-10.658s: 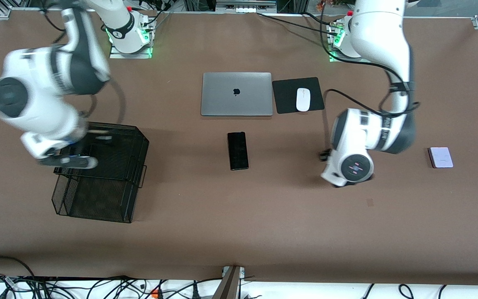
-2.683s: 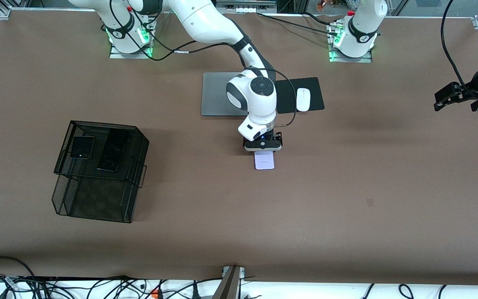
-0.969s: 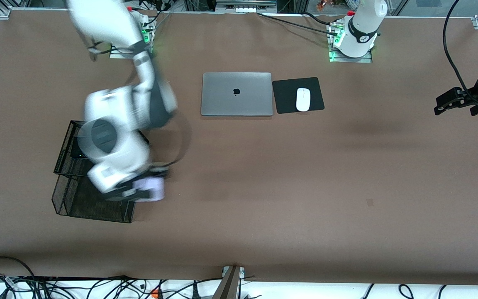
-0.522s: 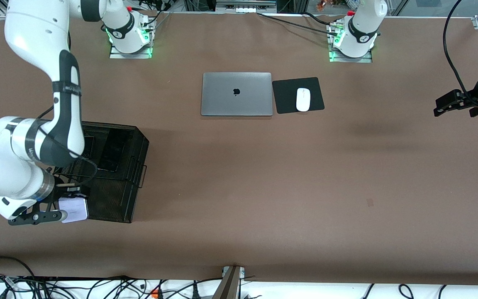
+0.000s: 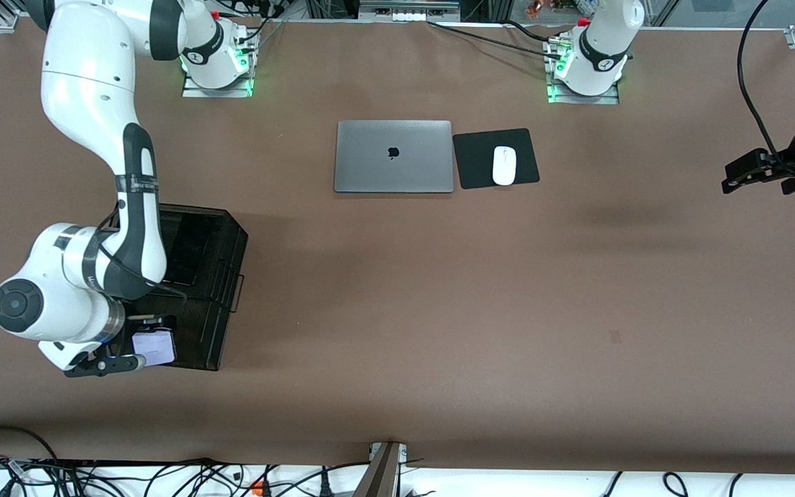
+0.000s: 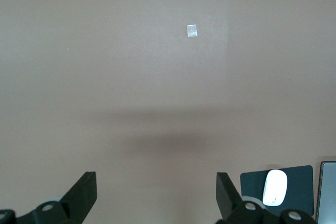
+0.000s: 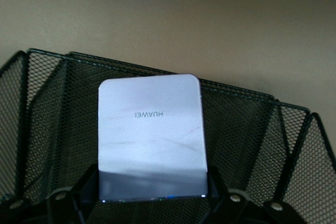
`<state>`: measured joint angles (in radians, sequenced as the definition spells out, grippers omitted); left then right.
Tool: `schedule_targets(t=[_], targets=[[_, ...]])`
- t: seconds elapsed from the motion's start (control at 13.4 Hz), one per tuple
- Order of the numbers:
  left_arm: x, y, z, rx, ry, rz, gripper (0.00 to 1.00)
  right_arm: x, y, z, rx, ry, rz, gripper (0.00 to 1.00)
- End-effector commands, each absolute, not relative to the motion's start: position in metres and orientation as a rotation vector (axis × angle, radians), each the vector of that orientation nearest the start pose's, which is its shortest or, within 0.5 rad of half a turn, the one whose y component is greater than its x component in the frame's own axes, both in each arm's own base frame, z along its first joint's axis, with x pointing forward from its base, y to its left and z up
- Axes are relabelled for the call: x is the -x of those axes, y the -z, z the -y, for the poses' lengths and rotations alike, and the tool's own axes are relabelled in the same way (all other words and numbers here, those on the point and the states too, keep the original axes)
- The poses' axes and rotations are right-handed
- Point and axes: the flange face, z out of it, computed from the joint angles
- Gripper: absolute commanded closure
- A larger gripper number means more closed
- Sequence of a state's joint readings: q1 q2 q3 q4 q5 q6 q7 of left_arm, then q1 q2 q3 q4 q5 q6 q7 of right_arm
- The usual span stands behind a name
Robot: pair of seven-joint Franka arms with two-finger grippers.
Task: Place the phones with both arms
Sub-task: 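Carry the white phone into the basket and open the right gripper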
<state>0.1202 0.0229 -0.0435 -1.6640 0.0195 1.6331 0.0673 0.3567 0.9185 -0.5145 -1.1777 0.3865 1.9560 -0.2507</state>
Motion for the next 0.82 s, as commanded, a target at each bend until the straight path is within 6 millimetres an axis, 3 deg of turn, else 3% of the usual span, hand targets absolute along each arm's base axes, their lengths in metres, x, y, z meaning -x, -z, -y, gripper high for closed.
schedule_targets(t=[0.0, 0.22, 0.75], targets=[[-0.564, -0.579, -0.047, 3.142, -0.092, -0.008, 0.0, -0.753, -0.282, -0.013, 3.13, -0.052, 0.103, 0.0], [-0.564, -0.579, -0.047, 3.141, -0.092, -0.008, 0.0, -0.743, -0.313, -0.006, 3.106, -0.151, 0.082, 0.0], [-0.564, -0.58, -0.046, 3.14, -0.089, -0.01, 0.0, -0.703, -0.456, 0.025, 3.133, -0.188, 0.09, 0.0]])
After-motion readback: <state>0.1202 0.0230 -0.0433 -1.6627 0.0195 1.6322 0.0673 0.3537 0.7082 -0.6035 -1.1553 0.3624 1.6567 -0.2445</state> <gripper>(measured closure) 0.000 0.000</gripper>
